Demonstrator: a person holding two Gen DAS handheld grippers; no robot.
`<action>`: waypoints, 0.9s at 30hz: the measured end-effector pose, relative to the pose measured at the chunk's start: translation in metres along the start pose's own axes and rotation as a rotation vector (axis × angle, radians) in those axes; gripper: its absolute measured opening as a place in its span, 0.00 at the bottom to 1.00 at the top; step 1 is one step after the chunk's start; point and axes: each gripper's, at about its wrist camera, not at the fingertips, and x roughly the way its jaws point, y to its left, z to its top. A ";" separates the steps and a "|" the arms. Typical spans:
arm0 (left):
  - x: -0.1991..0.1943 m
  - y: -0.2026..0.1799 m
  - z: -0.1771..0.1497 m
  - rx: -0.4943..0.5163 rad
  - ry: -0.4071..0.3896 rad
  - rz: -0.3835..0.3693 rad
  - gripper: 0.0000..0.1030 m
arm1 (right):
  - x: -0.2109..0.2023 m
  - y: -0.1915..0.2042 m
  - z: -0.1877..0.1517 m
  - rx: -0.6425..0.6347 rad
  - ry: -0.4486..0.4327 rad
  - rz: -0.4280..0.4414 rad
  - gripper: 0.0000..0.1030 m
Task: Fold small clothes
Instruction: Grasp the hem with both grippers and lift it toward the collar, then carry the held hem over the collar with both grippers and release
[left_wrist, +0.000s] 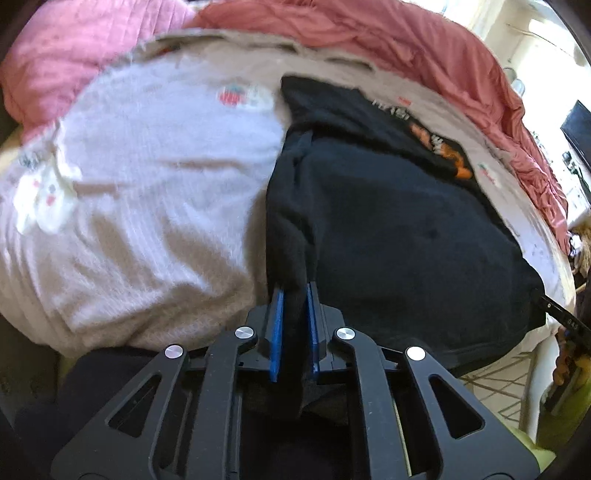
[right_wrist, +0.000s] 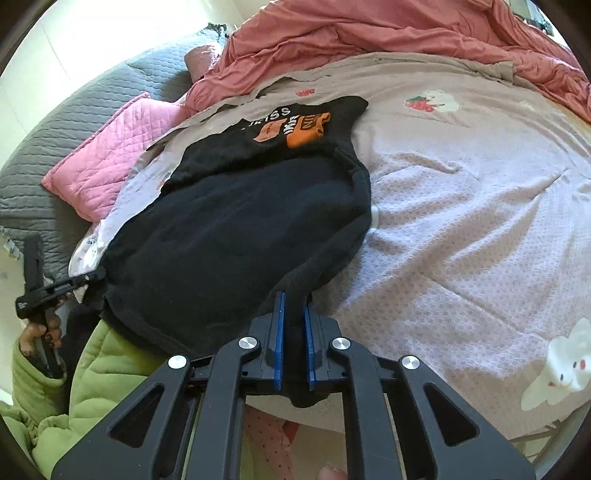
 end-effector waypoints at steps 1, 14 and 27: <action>0.006 0.002 -0.001 -0.010 0.016 -0.001 0.04 | 0.004 0.000 0.000 0.001 0.010 0.000 0.08; -0.032 0.007 0.055 -0.052 -0.134 -0.059 0.03 | -0.011 0.011 0.057 -0.063 -0.154 0.070 0.07; -0.011 0.002 0.178 -0.138 -0.232 -0.107 0.03 | 0.005 -0.007 0.156 -0.033 -0.335 -0.021 0.07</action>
